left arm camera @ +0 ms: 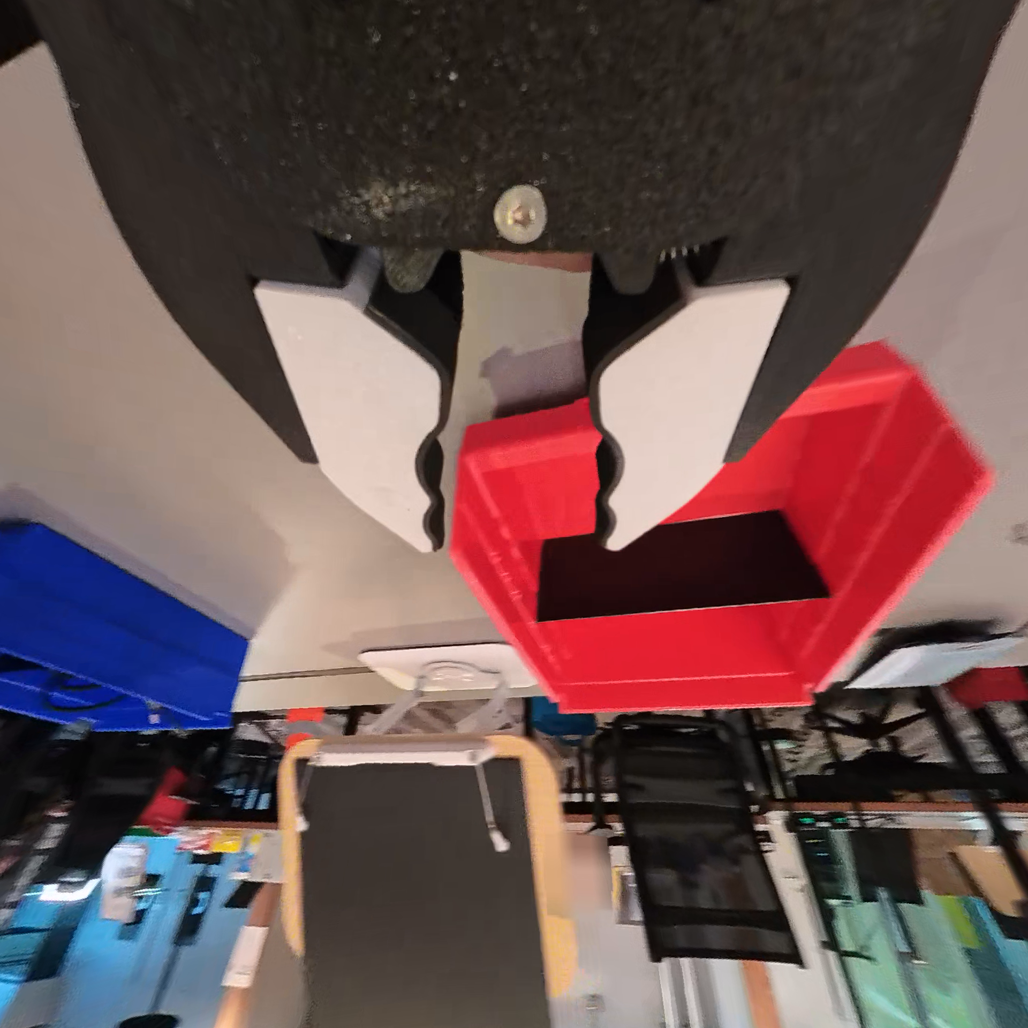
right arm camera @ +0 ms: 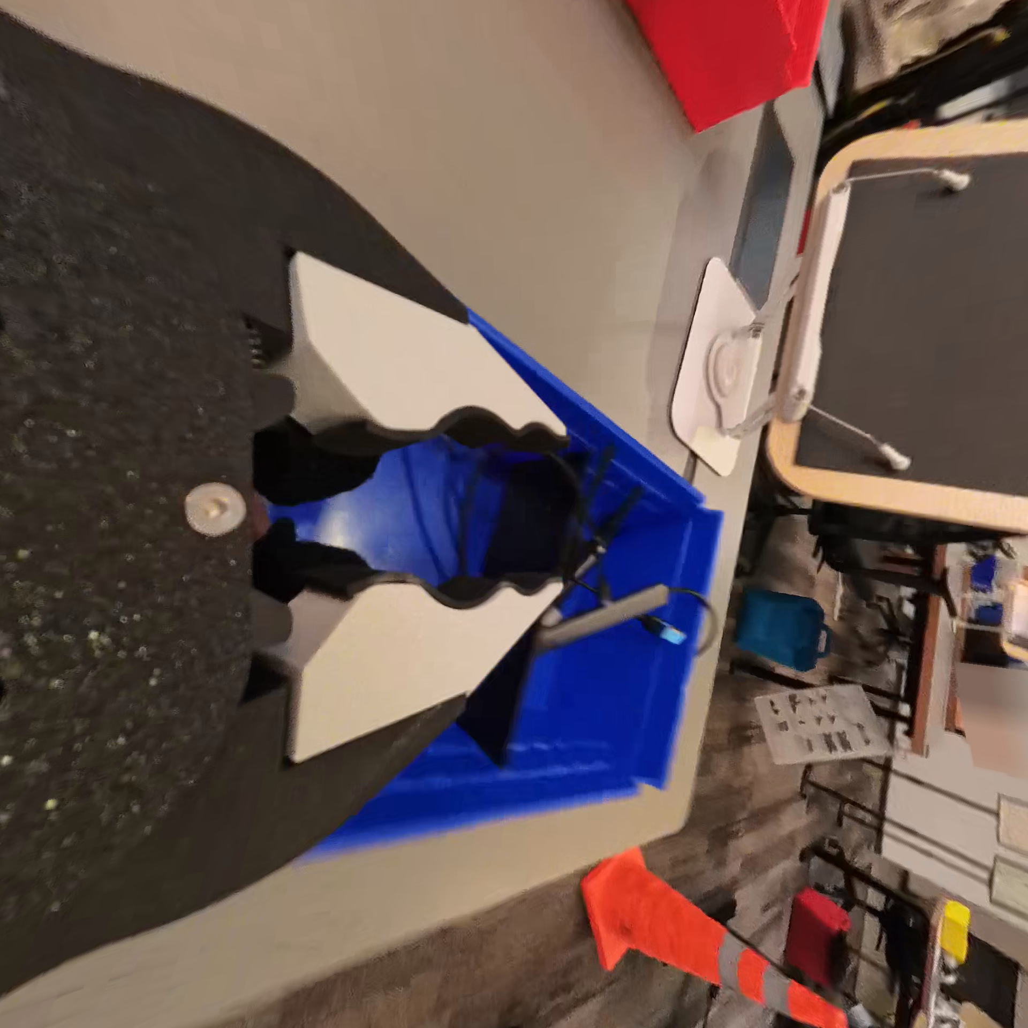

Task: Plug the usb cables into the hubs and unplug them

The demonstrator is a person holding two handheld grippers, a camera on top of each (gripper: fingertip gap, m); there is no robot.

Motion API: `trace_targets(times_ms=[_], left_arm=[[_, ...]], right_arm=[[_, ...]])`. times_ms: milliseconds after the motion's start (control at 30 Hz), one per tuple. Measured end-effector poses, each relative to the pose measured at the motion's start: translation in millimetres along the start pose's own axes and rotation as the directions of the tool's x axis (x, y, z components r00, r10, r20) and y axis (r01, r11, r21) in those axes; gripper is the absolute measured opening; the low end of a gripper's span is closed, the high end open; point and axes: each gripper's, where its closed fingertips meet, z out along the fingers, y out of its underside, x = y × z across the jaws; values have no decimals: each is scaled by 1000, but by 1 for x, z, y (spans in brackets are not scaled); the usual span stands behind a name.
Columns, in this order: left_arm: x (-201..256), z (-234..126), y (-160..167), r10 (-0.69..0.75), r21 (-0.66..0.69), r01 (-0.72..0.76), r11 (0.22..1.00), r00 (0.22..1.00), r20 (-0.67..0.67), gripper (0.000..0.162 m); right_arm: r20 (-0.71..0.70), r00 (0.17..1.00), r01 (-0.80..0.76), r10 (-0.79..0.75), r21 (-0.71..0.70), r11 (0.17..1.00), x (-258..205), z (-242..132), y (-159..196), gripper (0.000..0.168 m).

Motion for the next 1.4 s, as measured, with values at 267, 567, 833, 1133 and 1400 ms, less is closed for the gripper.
trace_targets(times_ms=[267, 567, 833, 1133, 1400], left_arm=[[-15, 5, 35, -15, -144, 18, 989, 1000, 23, 45], [-10, 8, 46, 25, -200, -22, 979, 1000, 11, 43], [-9, 1, 49, 6, -216, -5, 976, 1000, 3, 42], [-9, -4, 48, 14, -199, -12, 980, 1000, 7, 44], [18, 5, 32, 73, -118, -79, 990, 996, -53, 50]], right_arm=[[-163, 985, -57, 65, 56, 997, -21, -28, 67, 44], [-209, 971, -108, 112, 27, 994, 3, -32, 79, 38], [-211, 967, -135, 142, 49, 990, 5, -30, 75, 35], [43, 999, -34, 33, 18, 999, -68, -8, 68, 51], [51, 997, -50, 53, -59, 997, -112, 38, 63, 79]])
